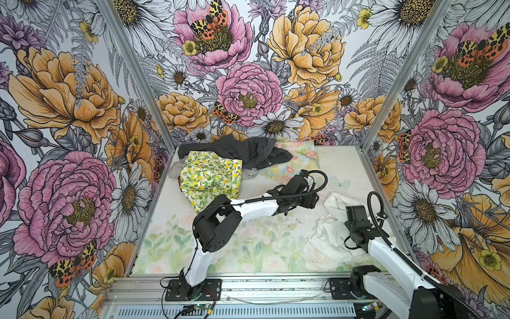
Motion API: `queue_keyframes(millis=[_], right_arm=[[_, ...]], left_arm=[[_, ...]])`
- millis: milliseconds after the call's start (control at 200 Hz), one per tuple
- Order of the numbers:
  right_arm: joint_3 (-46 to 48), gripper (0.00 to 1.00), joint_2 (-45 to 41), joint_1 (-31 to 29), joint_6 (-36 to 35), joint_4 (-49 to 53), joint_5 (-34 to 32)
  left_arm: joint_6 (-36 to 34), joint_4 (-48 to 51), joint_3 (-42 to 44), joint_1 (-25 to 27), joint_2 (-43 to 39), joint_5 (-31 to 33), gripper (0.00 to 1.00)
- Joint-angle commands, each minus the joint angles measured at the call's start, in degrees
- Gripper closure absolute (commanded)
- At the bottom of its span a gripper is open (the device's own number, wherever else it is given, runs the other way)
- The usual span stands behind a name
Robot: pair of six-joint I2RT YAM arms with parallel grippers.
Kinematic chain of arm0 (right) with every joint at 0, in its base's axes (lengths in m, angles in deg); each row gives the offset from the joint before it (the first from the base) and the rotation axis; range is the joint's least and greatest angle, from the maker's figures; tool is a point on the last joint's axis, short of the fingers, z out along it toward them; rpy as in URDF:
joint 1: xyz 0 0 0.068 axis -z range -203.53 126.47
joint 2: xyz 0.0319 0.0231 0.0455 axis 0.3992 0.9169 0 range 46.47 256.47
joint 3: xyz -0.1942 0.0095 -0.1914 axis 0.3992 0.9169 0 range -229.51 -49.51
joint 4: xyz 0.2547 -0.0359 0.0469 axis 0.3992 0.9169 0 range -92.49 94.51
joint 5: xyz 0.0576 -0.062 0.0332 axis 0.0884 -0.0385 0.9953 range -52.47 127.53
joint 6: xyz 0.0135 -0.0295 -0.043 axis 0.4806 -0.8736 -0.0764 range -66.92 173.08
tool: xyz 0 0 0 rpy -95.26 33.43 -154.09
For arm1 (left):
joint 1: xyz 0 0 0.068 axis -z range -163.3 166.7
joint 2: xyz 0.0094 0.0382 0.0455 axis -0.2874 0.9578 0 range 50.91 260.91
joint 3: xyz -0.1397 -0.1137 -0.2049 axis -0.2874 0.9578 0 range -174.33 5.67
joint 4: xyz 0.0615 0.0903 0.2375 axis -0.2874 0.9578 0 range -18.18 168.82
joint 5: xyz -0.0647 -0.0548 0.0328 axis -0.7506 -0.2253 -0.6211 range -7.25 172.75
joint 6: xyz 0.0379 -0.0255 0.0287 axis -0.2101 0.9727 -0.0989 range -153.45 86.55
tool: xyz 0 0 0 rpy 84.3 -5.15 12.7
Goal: Pick out a specific cloth from the pile
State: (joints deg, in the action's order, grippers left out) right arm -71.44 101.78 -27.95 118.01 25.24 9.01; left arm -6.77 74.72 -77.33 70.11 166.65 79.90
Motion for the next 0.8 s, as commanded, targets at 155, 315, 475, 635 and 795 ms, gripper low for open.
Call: queue_keyframes(millis=[155,315,475,635,795], right_arm=[[-5.84,0.81,5.97,1.09,-1.97,0.32,-0.62],[-8.69,0.42,5.57,1.18,-4.61,1.07,1.07],[-11.86,0.17,4.21,1.18,-7.92,4.93,0.32],[-14.62,0.11,0.80,1.09,-8.62,9.85,-1.22],[-17.13,0.10,-3.20,1.18,-9.99,14.43,-4.85]], left_arm=[[0.85,-3.07,4.25,-2.39,-5.43,0.63,0.26],[1.01,-3.40,7.28,-3.89,-8.59,1.56,0.25],[1.45,-3.72,10.60,-5.19,-12.83,2.40,0.25],[1.62,-3.76,13.31,-5.76,-15.83,3.26,0.25],[1.73,-3.71,15.40,-5.95,-18.19,3.89,0.25]])
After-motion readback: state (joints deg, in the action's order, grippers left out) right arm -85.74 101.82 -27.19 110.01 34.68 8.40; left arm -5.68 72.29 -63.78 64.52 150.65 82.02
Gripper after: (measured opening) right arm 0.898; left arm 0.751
